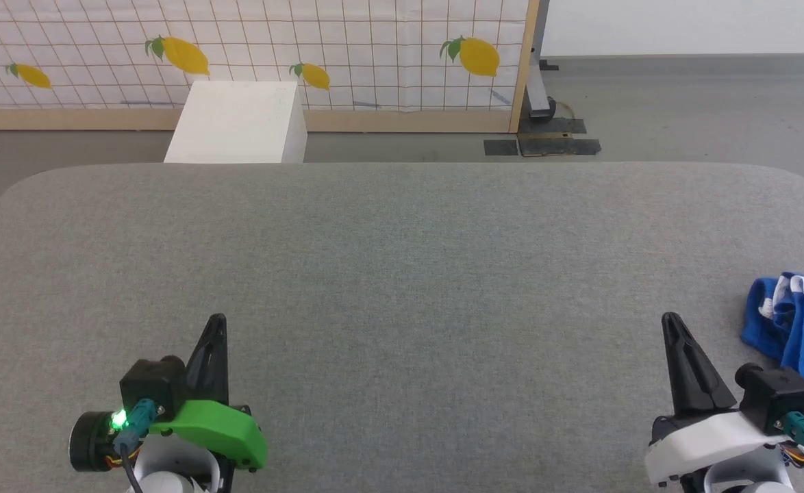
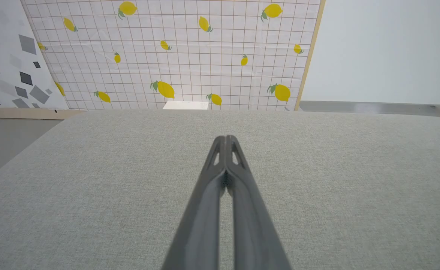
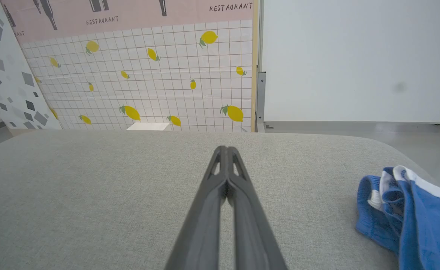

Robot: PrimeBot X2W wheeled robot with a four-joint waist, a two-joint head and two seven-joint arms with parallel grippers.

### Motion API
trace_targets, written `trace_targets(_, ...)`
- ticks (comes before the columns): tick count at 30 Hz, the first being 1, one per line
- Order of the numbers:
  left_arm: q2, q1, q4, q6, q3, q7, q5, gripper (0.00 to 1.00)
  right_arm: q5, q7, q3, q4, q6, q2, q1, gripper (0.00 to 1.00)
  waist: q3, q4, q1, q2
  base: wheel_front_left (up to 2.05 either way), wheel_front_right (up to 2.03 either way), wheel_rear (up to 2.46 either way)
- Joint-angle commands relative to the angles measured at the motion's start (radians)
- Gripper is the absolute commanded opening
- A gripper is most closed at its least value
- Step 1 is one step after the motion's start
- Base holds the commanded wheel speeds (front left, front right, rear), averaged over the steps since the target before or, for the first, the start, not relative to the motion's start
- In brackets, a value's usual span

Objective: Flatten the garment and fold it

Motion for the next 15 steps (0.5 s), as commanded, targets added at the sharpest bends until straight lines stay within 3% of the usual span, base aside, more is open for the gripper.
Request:
trace_targets(1,-0.009,0.014,-0.007,0.007,0.004,0.004,0.013,0.0,-0.012,0.007,0.003,-0.007,-0.001,0.0,-0.018,0.0,0.0,0.0,0.0,0.0,0.0,0.0,0.0)
trace_targets(15,-0.021,0.018,-0.03,0.01,0.013,0.031,0.043,0.0,-0.031,0.035,0.012,-0.014,-0.001,-0.001,-0.025,0.0,-0.001,-0.005,0.0,0.0,0.0,0.0,0.0)
